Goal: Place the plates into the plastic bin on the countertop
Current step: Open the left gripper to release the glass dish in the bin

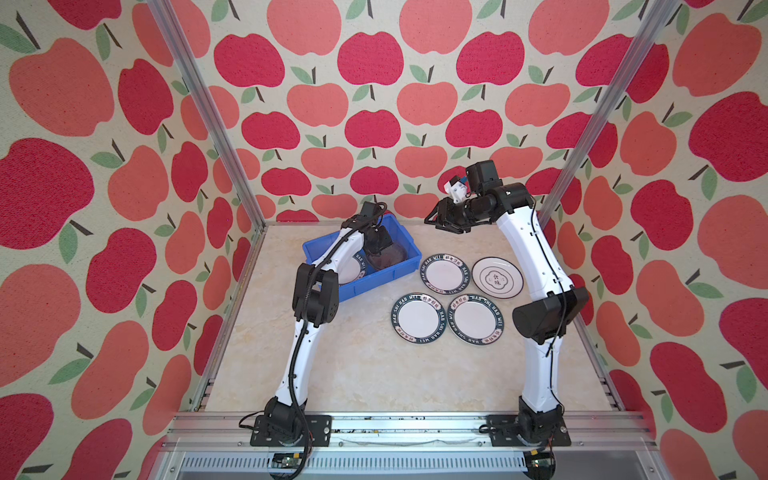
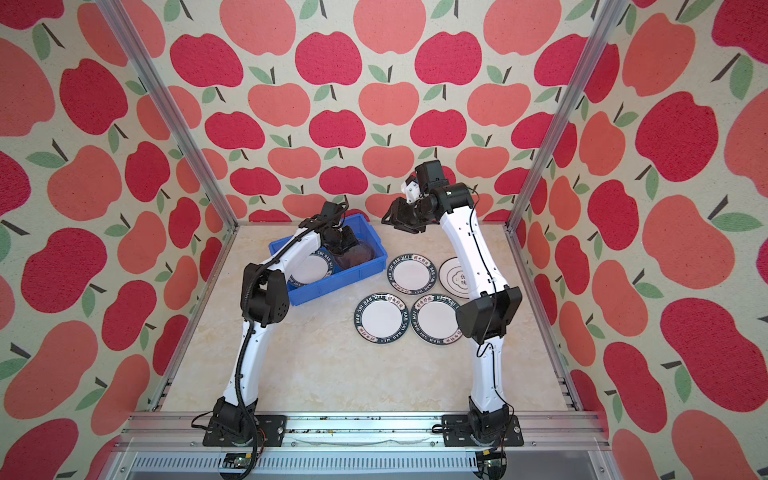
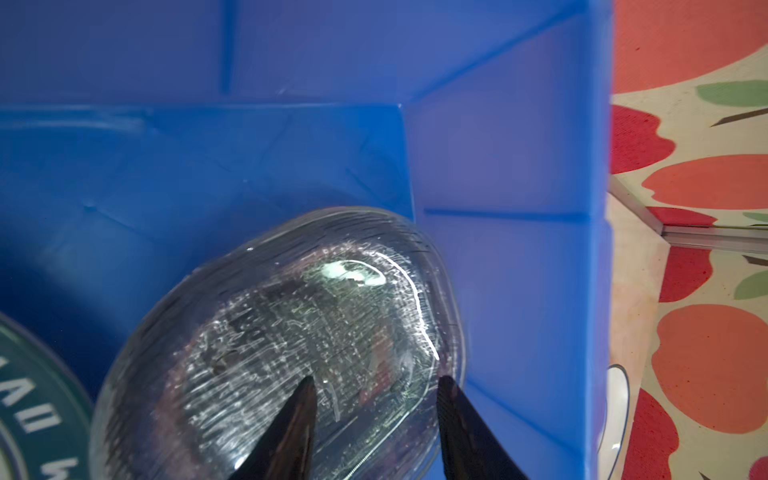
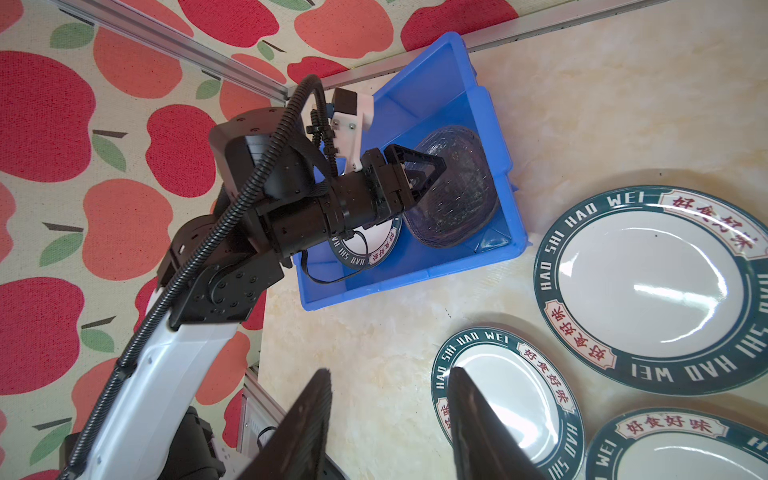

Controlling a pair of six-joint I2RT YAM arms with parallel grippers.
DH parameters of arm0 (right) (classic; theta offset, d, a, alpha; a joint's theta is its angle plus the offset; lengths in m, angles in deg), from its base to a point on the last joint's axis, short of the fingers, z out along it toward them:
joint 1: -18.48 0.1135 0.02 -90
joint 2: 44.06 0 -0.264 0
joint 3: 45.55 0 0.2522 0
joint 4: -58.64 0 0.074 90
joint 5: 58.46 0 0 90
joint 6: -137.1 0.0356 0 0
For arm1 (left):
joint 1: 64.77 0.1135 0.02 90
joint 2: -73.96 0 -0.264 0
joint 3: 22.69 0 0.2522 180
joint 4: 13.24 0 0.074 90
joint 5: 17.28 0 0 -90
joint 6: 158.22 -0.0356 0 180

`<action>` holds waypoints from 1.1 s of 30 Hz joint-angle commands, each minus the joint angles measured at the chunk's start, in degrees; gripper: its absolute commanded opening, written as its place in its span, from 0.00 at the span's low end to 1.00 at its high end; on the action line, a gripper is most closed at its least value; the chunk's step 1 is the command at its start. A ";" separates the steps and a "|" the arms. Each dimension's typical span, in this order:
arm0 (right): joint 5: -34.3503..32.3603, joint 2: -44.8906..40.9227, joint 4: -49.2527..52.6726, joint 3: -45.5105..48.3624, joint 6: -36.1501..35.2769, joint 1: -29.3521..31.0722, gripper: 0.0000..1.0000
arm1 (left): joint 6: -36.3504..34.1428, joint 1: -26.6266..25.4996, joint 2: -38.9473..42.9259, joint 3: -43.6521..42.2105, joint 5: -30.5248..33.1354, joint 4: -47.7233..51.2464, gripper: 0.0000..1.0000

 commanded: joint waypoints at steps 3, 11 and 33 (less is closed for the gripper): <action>0.50 -1.25 0.46 2.27 -0.16 -0.18 0.48 | 1.05 -0.65 -1.59 1.47 -1.41 2.08 0.49; 1.99 1.14 2.34 -0.59 -1.99 -1.70 0.48 | 2.27 -0.13 -6.47 3.89 1.44 3.01 0.47; -0.63 -8.21 -8.69 10.32 -5.06 -0.98 0.49 | -4.80 3.31 -5.58 11.57 2.71 -2.33 0.58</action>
